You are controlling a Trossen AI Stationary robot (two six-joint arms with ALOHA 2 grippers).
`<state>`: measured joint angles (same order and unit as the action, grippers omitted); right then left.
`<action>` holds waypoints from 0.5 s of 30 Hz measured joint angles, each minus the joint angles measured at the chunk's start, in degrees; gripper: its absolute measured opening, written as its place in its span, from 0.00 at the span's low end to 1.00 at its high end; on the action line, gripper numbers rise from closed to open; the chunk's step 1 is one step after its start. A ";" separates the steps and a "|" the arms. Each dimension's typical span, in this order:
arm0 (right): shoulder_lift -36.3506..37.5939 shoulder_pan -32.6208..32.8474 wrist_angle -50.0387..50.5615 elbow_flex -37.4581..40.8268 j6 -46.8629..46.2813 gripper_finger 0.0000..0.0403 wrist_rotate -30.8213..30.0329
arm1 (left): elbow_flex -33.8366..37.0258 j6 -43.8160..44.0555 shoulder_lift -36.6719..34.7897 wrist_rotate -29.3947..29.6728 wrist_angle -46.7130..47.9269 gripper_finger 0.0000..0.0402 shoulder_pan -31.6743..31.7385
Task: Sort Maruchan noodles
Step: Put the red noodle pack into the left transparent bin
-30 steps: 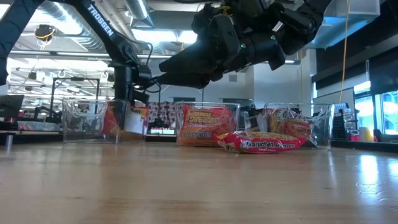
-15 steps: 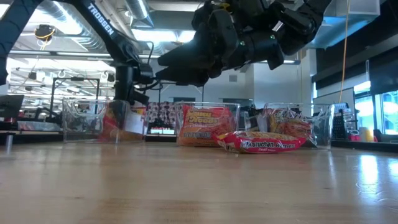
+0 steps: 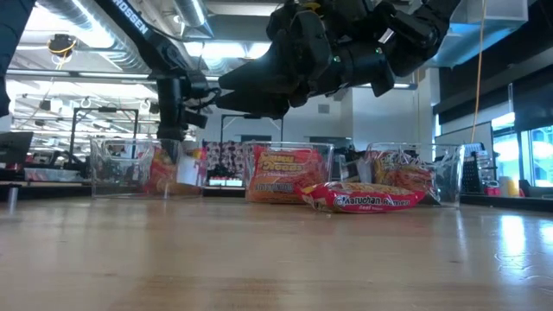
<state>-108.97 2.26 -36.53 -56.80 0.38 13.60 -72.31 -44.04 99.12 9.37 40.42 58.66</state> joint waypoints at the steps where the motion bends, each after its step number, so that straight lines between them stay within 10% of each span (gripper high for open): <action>1: 0.00 0.00 0.03 0.00 -0.03 0.69 0.12 | 0.00 0.18 -0.01 -0.05 -0.13 0.36 0.13; 15: 0.00 0.00 0.40 0.00 -0.30 0.69 1.03 | 0.00 4.50 -5.32 -0.48 0.38 0.36 -1.81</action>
<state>-108.97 2.26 -36.14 -56.80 0.08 14.63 -72.31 -39.54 93.80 8.88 40.79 56.85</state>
